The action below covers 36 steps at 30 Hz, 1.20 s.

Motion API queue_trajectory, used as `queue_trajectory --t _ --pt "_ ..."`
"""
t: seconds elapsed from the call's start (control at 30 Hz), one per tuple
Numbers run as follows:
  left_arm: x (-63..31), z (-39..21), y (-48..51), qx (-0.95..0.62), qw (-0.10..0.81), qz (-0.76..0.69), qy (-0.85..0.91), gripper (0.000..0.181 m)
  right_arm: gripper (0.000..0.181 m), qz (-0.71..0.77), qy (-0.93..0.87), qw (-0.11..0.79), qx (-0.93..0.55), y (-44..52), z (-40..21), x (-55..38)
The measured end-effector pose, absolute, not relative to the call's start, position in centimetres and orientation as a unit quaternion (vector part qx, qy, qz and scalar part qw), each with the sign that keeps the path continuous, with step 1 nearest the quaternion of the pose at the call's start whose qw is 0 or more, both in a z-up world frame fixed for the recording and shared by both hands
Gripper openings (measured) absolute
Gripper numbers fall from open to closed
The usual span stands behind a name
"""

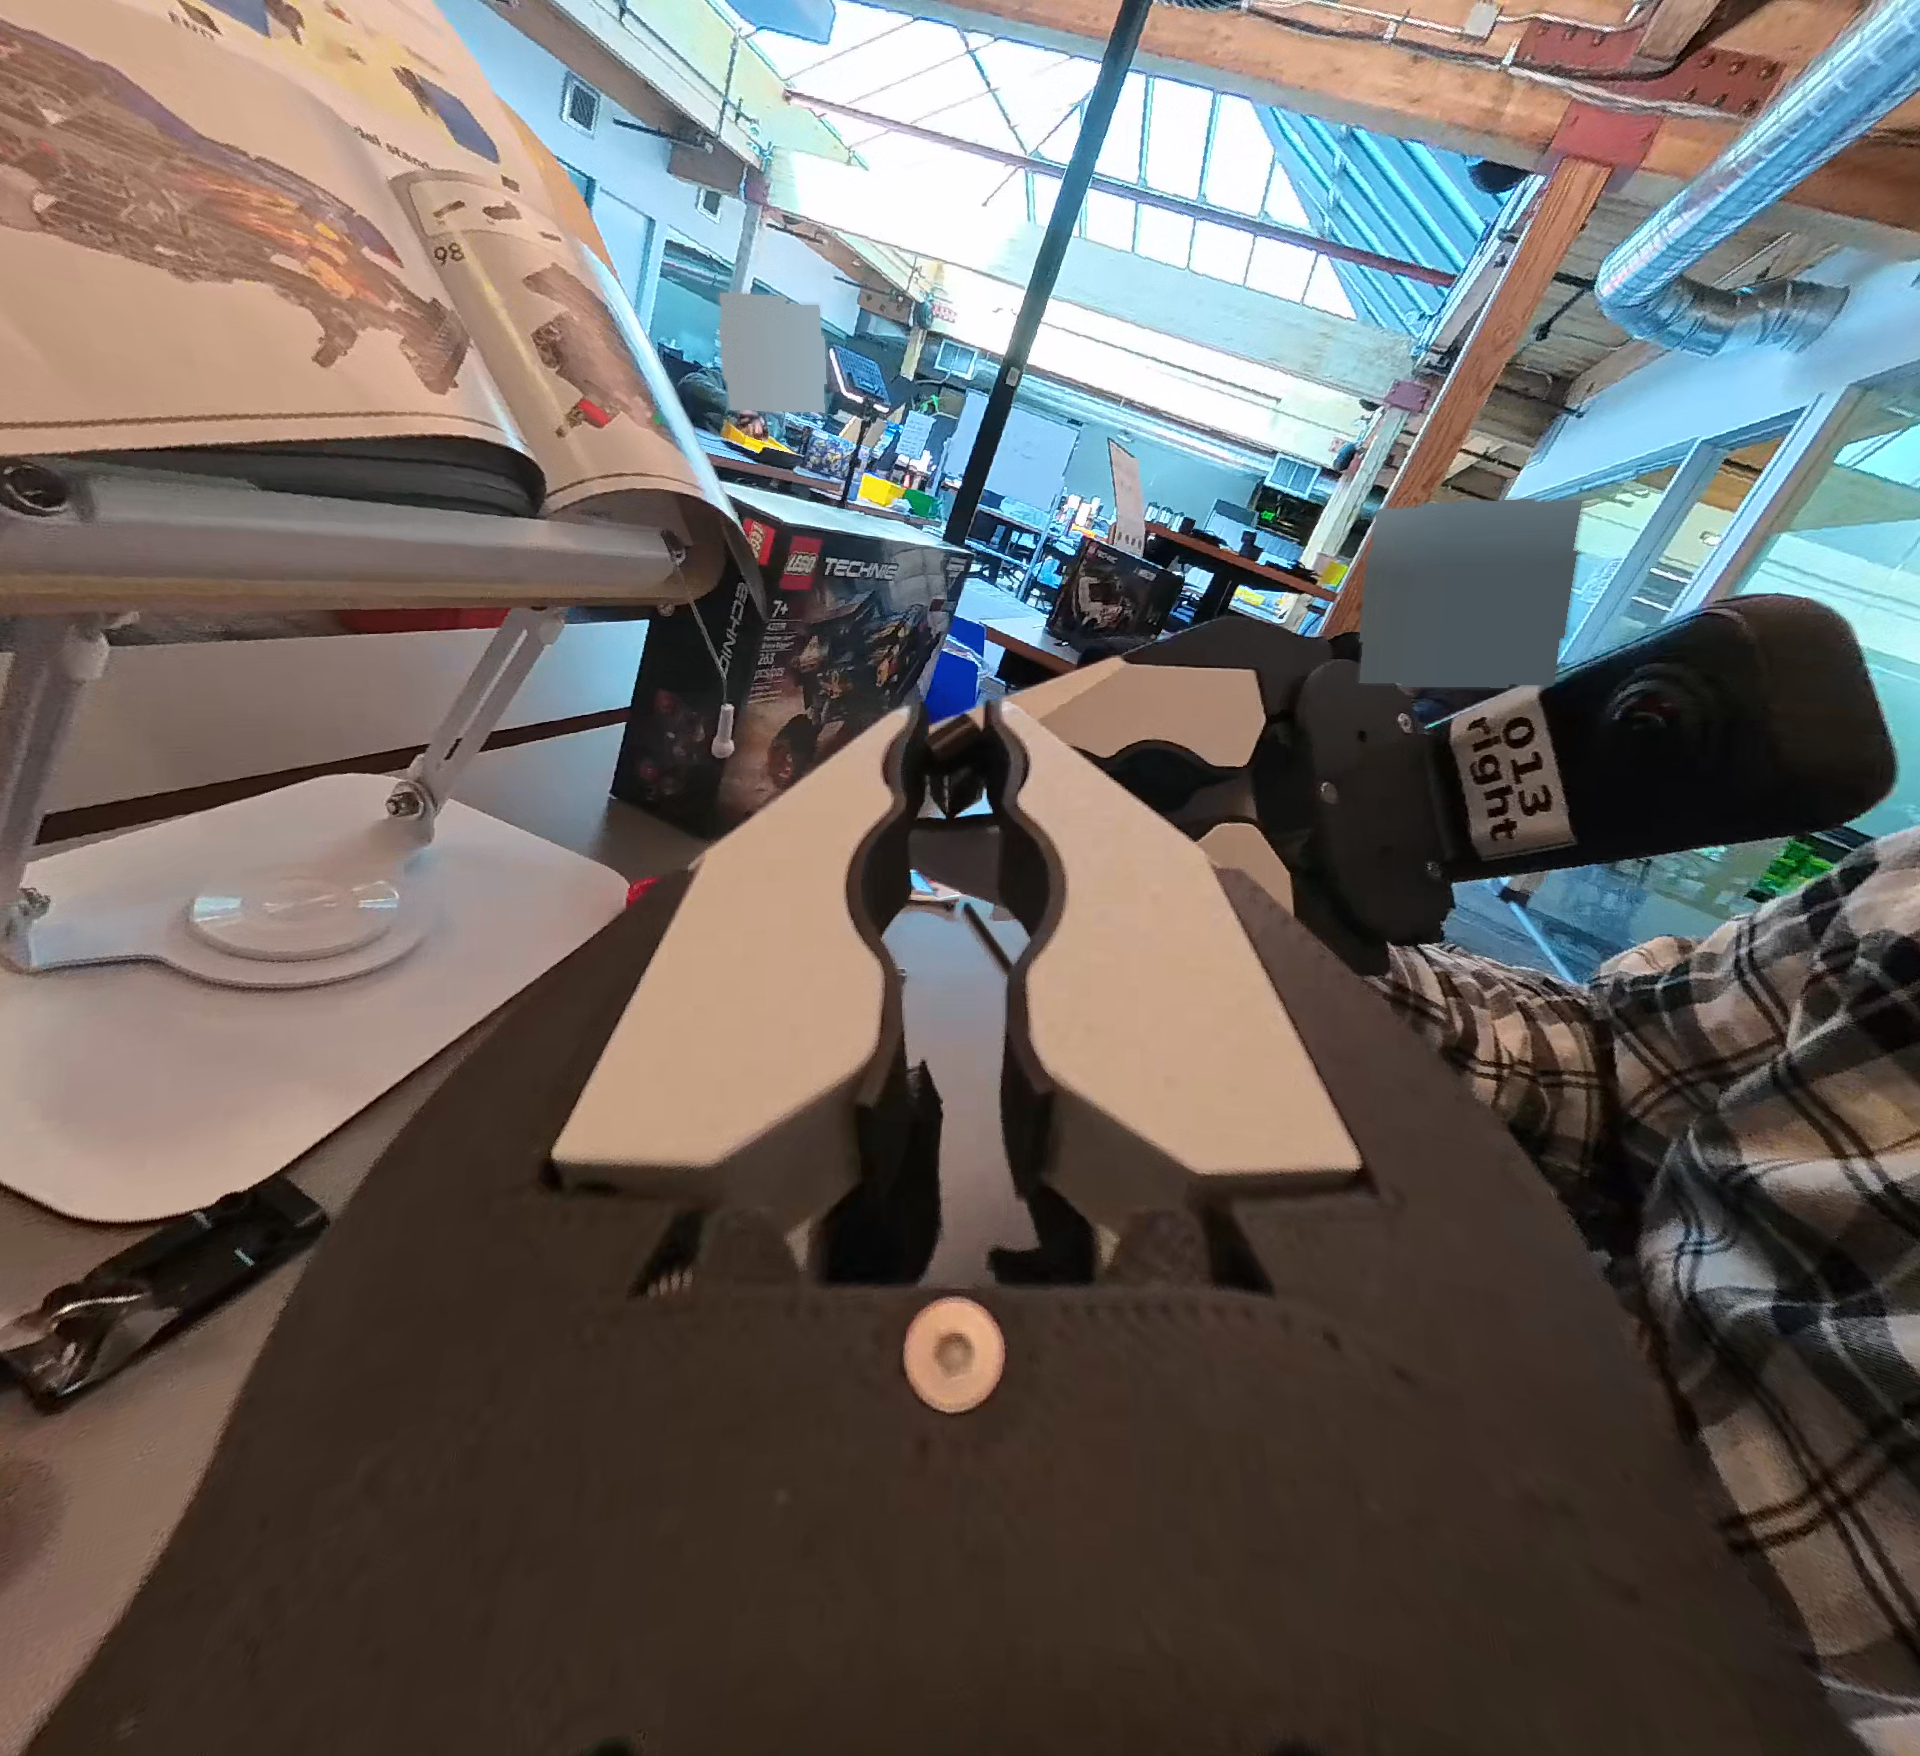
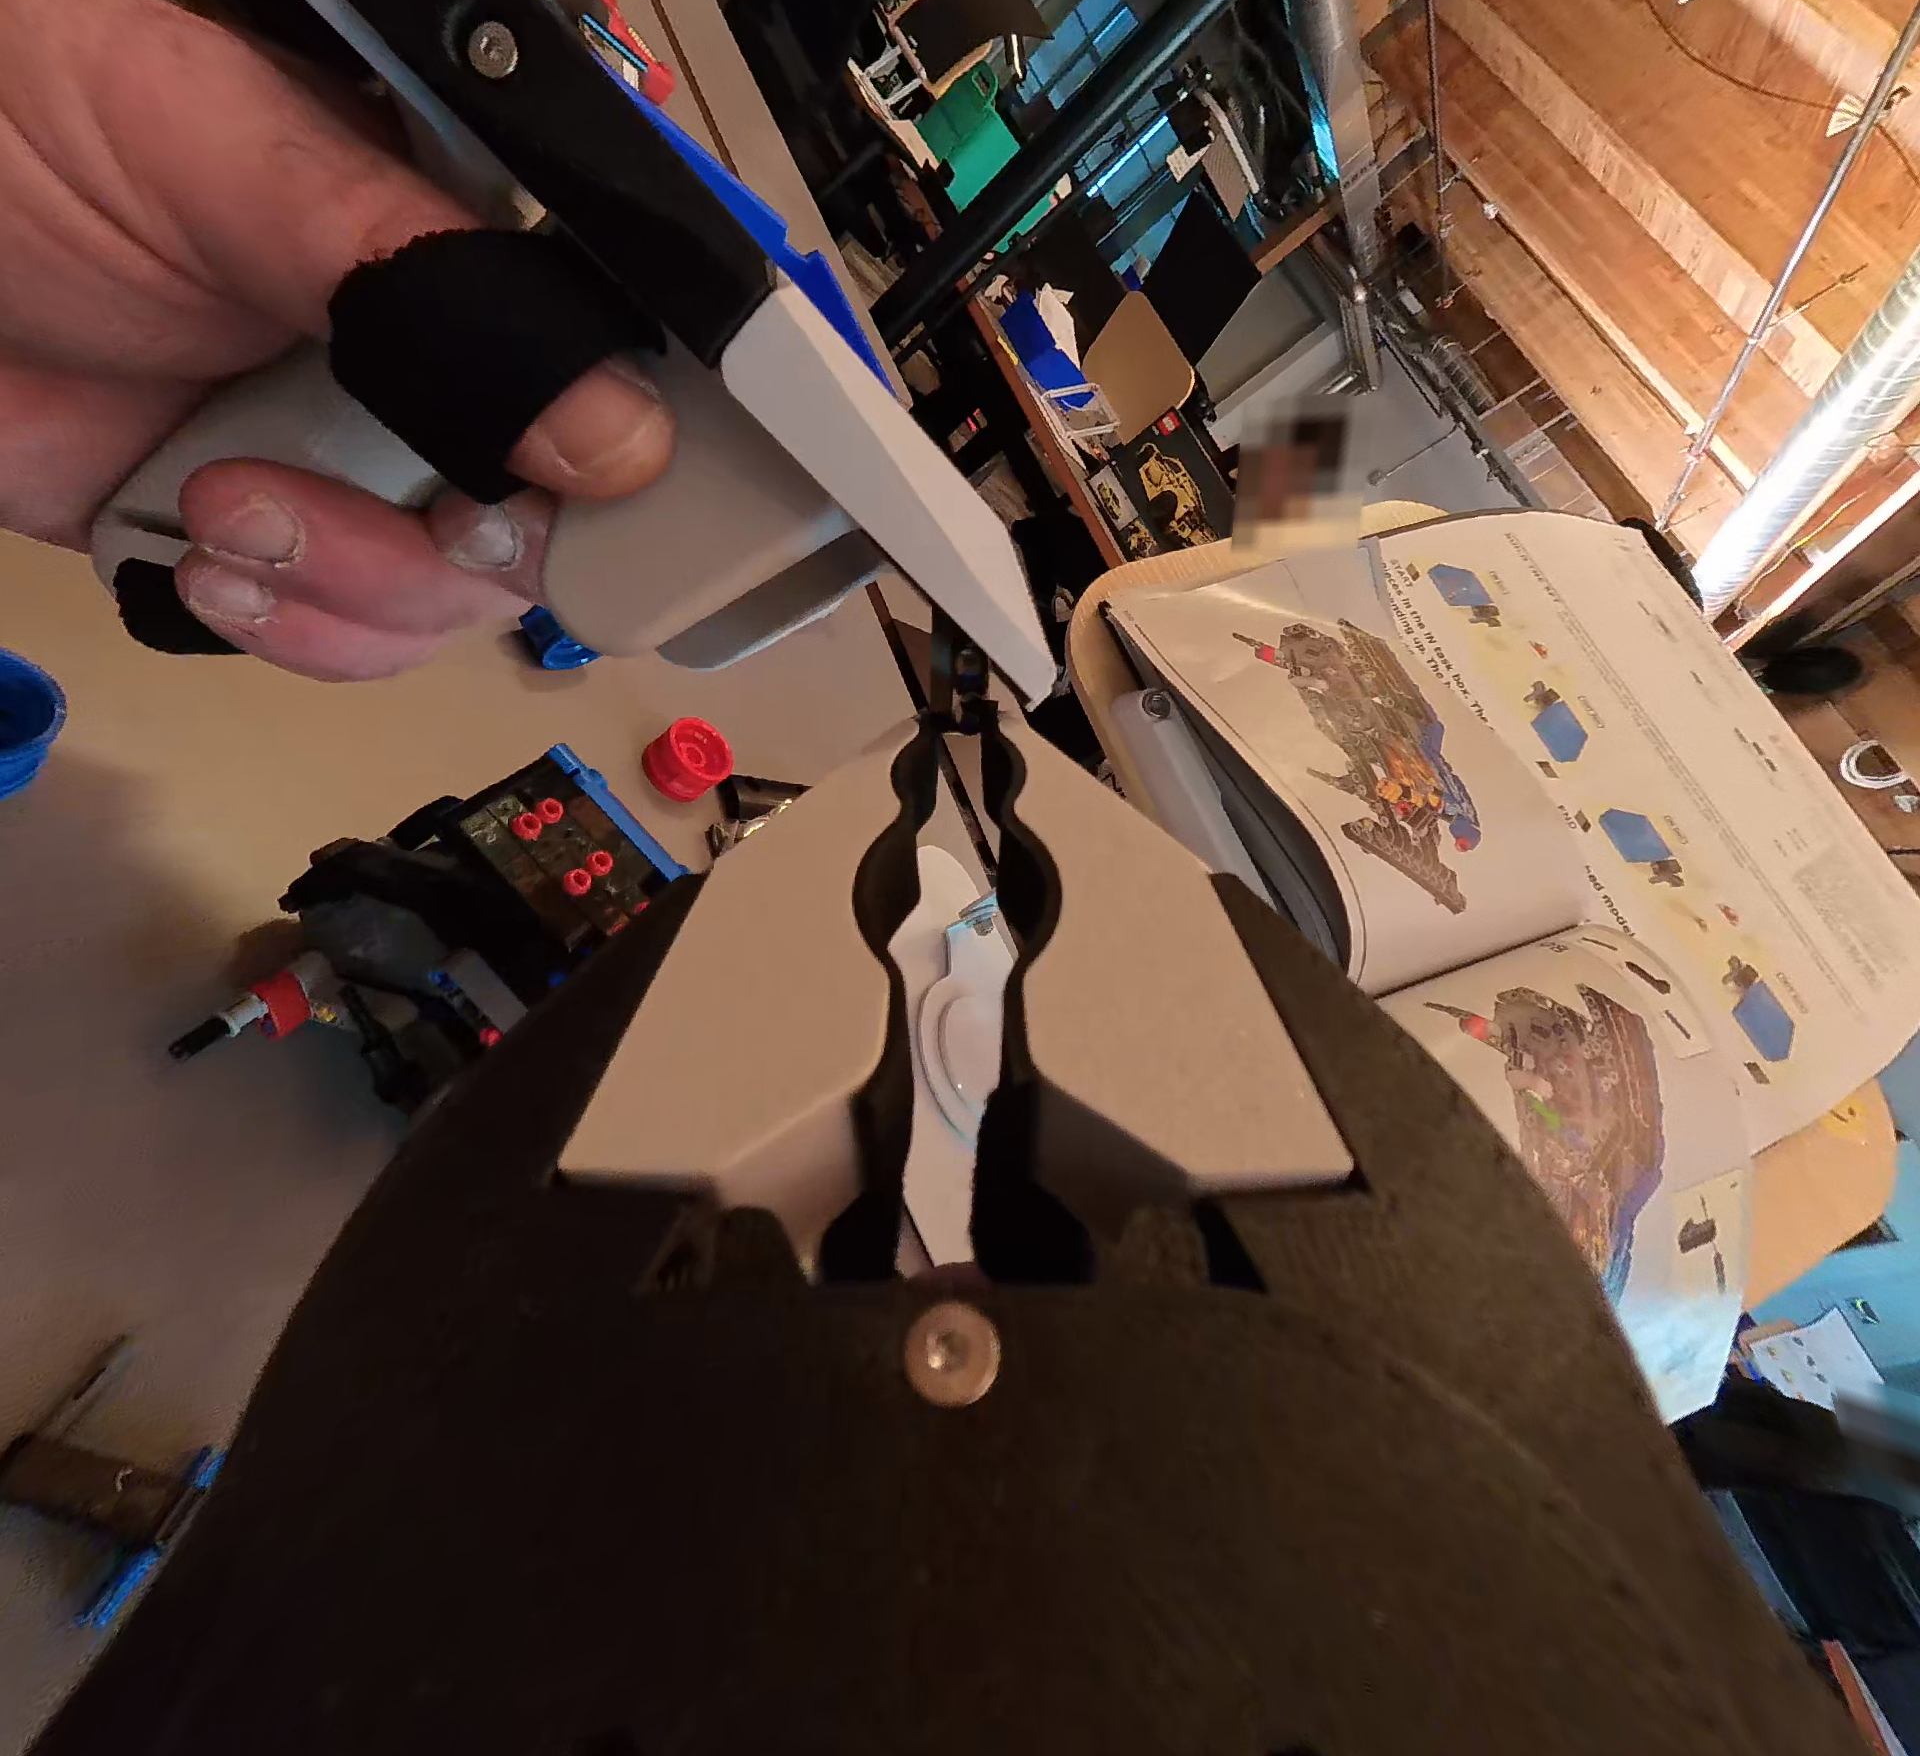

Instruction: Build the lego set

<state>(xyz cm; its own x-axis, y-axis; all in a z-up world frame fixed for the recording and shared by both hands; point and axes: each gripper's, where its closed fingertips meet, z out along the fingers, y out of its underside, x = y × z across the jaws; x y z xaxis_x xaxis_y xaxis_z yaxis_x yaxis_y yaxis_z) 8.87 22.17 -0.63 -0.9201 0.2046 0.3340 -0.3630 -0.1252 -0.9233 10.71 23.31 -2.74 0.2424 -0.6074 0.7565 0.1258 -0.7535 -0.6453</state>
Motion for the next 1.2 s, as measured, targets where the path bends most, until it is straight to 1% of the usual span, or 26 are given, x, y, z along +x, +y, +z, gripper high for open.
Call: queue_trajectory --t 0.17,0.3,0.47,0.57,0.6,0.67,0.73,0.77,0.83,0.9,0.97,1.03,1.2 --pt "8.9 -1.1 21.8 0.068 0.216 0.741 -0.632 0.009 0.005 -0.589 0.17 0.309 -0.727 22.8 -3.0 10.6" --pt "9.1 -1.2 21.7 0.068 0.216 0.739 -0.635 0.01 0.005 -0.584 0.172 0.312 -0.73 22.6 -3.2 10.4" --pt "10.3 -0.7 22.3 0.072 0.175 0.749 -0.635 0.02 0.005 -0.584 0.178 0.312 -0.728 21.8 -3.0 10.3" --pt "11.2 -0.9 22.7 0.07 0.146 0.739 -0.654 0.032 0.005 -0.576 0.182 0.31 -0.734 21.3 -3.3 10.1" --pt "11.6 -1.2 22.8 0.068 0.133 0.73 -0.667 0.039 0.005 -0.574 0.181 0.306 -0.737 21.0 -3.5 10.1" --pt "12.3 -2.0 23.2 0.059 0.102 0.704 -0.7 0.049 0.005 -0.565 0.177 0.297 -0.749 20.5 -4.2 10.0" --pt "12.6 -3.1 23.5 0.046 0.084 0.675 -0.731 0.053 0.005 -0.559 0.166 0.281 -0.763 20.2 -5.2 9.8" --pt "12.6 -3.6 23.7 0.039 0.083 0.661 -0.745 0.057 0.005 -0.549 0.155 0.275 -0.773 20.3 -5.9 9.6" --pt "12.0 -4.9 23.7 0.022 0.096 0.632 -0.768 0.058 0.005 -0.536 0.133 0.262 -0.792 20.4 -7.4 9.1" --pt "11.2 -6.4 23.5 0.004 0.103 0.6 -0.793 0.064 0.005 -0.529 0.112 0.242 -0.806 20.4 -8.9 8.8" --pt "10.1 -8.1 23.1 -0.023 0.098 0.568 -0.817 0.066 0.005 -0.529 0.092 0.219 -0.815 20.0 -9.9 8.6" --pt "9.3 -9.6 22.9 -0.04 0.092 0.537 -0.838 0.069 0.005 -0.525 0.07 0.215 -0.821 19.9 -10.6 8.1" --pt "9.4 -12.1 22.6 -0.05 0.066 0.488 -0.869 0.068 0.004 -0.531 0.029 0.185 -0.827 19.7 -12.2 7.7"
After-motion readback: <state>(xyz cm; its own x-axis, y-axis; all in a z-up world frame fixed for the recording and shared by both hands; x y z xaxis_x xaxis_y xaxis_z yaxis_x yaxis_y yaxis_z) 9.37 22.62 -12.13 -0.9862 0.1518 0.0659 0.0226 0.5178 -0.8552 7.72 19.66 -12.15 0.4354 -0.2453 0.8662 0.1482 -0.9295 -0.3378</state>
